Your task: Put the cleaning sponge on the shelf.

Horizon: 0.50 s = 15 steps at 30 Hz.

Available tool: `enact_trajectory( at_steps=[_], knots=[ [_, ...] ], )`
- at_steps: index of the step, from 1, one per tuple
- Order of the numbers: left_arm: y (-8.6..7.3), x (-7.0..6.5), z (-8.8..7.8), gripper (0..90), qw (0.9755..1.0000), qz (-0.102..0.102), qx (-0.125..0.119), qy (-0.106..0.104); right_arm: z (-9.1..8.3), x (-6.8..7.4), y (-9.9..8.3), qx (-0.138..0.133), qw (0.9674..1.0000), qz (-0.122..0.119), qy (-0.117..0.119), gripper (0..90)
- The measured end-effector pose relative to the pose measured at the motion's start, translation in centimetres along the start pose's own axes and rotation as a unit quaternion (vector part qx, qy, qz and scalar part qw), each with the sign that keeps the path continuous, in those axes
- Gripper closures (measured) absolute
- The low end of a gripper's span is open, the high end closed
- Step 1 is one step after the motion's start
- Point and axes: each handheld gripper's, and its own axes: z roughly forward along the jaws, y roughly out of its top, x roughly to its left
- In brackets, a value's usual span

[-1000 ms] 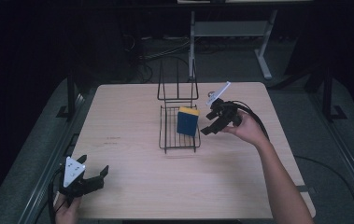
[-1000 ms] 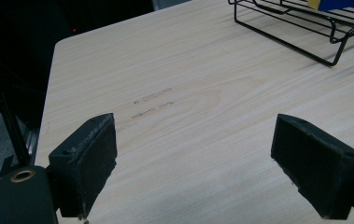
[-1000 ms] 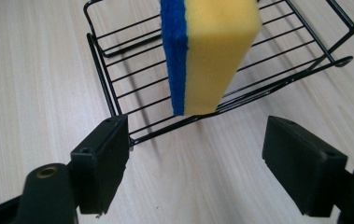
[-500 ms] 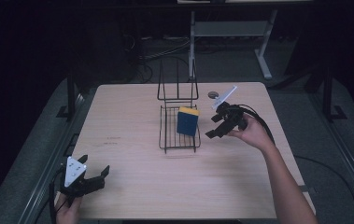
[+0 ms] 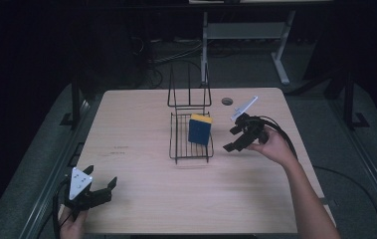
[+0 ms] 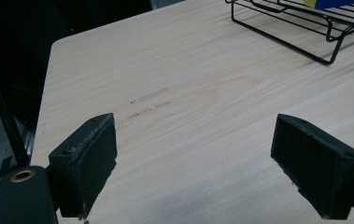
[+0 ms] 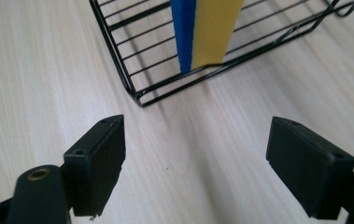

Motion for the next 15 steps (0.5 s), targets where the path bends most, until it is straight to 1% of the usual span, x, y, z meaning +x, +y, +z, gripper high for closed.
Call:
enact_trajectory(
  at_steps=[3, 15],
  knots=[
    [0.0, 0.0, -0.1, 13.9, 1.0000, -0.002, -0.004, 0.002, -0.1, 0.2, -0.3, -0.003, 1.0000, 0.000, -0.005, 19.0],
    [0.0, 0.0, -0.1, 13.9, 1.0000, -0.002, -0.001, 0.002, -0.8, 0.5, -1.5, 0.000, 1.0000, 0.007, -0.008, 19.0]
  ],
)
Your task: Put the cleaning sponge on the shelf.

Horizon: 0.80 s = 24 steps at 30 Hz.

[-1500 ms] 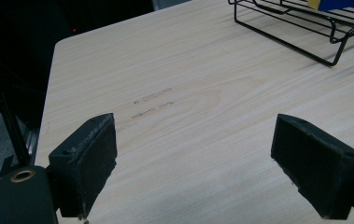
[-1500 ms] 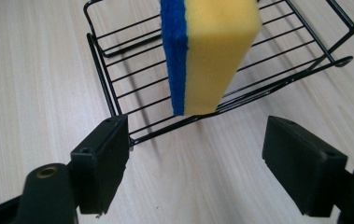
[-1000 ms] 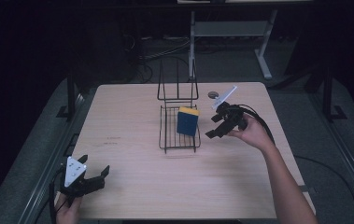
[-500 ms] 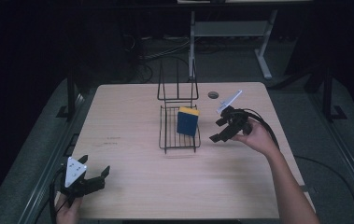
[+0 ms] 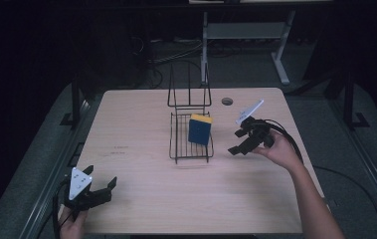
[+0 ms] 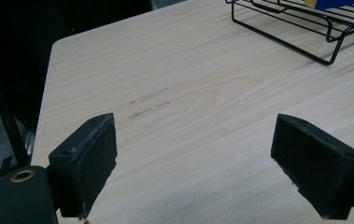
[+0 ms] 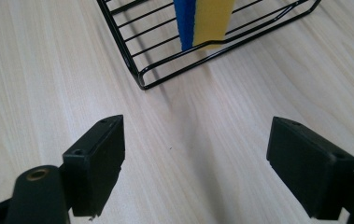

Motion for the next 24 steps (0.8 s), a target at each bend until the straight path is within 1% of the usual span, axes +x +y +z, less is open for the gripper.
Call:
enact_trajectory(
  at_steps=[5, 11, 14, 16, 17, 18, 20, 24],
  knots=[
    [0.0, 0.0, -0.1, 13.9, 1.0000, -0.001, 0.000, 0.001, -0.3, 0.3, 0.0, -0.001, 1.0000, -0.005, -0.002, 18.9],
    [0.0, 0.0, 0.0, 13.9, 1.0000, -0.001, 0.000, 0.001, -0.4, 0.6, -0.1, 0.006, 0.9999, -0.008, -0.003, 18.8],
    [0.0, 0.0, 0.0, 13.9, 1.0000, -0.001, 0.000, 0.000, -0.6, 0.9, -0.3, 0.002, 0.9999, -0.010, -0.004, 18.8],
    [0.0, 0.0, 0.0, 13.9, 1.0000, -0.001, 0.000, 0.001, -0.6, 1.0, -0.6, 0.000, 0.9999, -0.012, -0.005, 18.8],
    [0.0, 0.0, 0.0, 13.9, 1.0000, -0.002, 0.000, 0.000, -0.6, 1.1, -0.7, 0.001, 1.0000, -0.007, -0.005, 18.8],
    [0.0, 0.0, 0.0, 13.9, 1.0000, -0.002, 0.000, 0.000, -0.5, 1.1, -0.9, 0.001, 0.9999, -0.011, -0.004, 18.8],
    [0.0, 0.0, 0.0, 13.9, 1.0000, -0.001, 0.000, 0.000, -0.4, 1.1, -1.2, 0.003, 1.0000, -0.006, -0.002, 18.8],
    [0.0, -0.1, 0.0, 13.9, 1.0000, 0.000, 0.001, 0.000, -0.4, 1.2, -2.1, -0.002, 1.0000, -0.001, -0.001, 18.8]
  ],
)
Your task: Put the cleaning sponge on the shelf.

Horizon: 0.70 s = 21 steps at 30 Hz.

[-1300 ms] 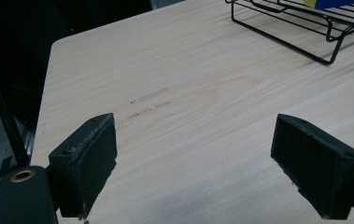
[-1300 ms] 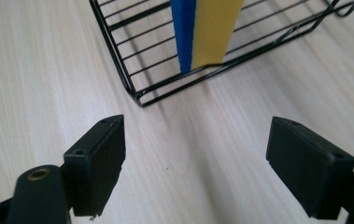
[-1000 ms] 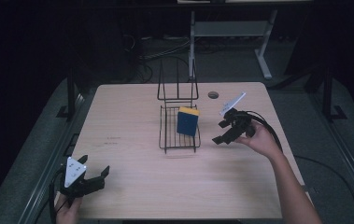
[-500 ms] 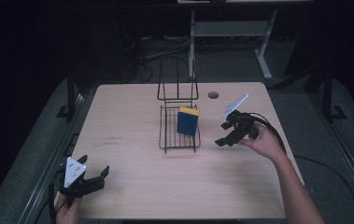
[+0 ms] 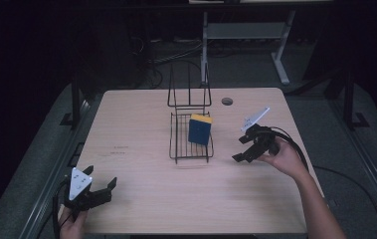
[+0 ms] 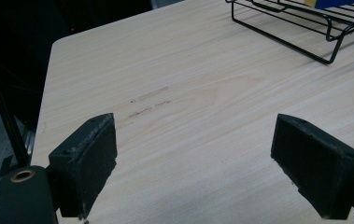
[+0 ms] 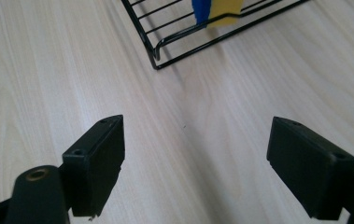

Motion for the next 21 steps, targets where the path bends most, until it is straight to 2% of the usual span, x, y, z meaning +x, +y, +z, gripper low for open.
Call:
enact_trajectory(
  at_steps=[9, 21],
  knots=[
    [0.0, 0.0, 0.0, 13.9, 1.0000, 0.001, 0.001, 0.000, 0.3, 0.3, -1.9, -0.001, 0.9999, 0.016, 0.002, 18.8],
    [0.0, 0.0, 0.0, 13.9, 1.0000, 0.001, 0.001, 0.001, -0.1, 1.1, -3.6, -0.003, 0.9997, 0.022, -0.003, 18.8]
  ],
)
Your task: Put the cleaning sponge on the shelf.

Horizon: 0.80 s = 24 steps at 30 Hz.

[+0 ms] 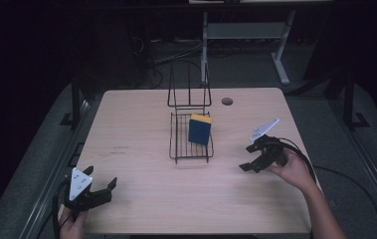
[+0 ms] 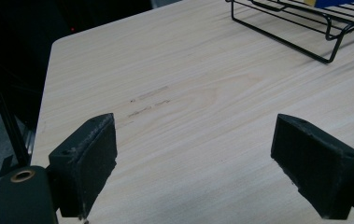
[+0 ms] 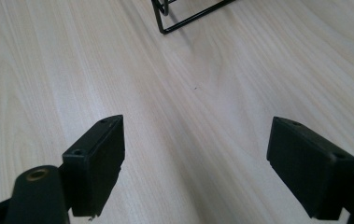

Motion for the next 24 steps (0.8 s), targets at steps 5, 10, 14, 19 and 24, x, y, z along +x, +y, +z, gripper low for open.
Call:
enact_trajectory(
  at_steps=[5, 10, 14, 19, 24],
  knots=[
    [0.0, 0.0, 0.0, 13.9, 1.0000, 0.000, 0.000, 0.000, -0.2, 0.4, -0.5, 0.001, 1.0000, -0.001, -0.003, 18.8],
    [0.0, 0.0, 0.0, 13.9, 1.0000, 0.001, 0.000, 0.000, -0.4, 0.8, -1.1, -0.004, 1.0000, -0.002, -0.007, 18.8],
    [0.0, 0.0, 0.0, 13.9, 1.0000, 0.001, 0.000, 0.000, -0.5, 1.1, -1.7, -0.003, 0.9999, -0.002, -0.009, 18.8],
    [0.0, -0.1, 0.1, 13.9, 1.0000, 0.001, -0.001, 0.000, -0.7, 1.5, -2.5, -0.005, 0.9999, 0.002, -0.011, 18.8],
    [0.0, -0.1, 0.1, 13.9, 1.0000, 0.002, -0.001, 0.000, -0.8, 1.8, -3.0, -0.009, 0.9999, 0.001, -0.011, 18.8]
  ],
)
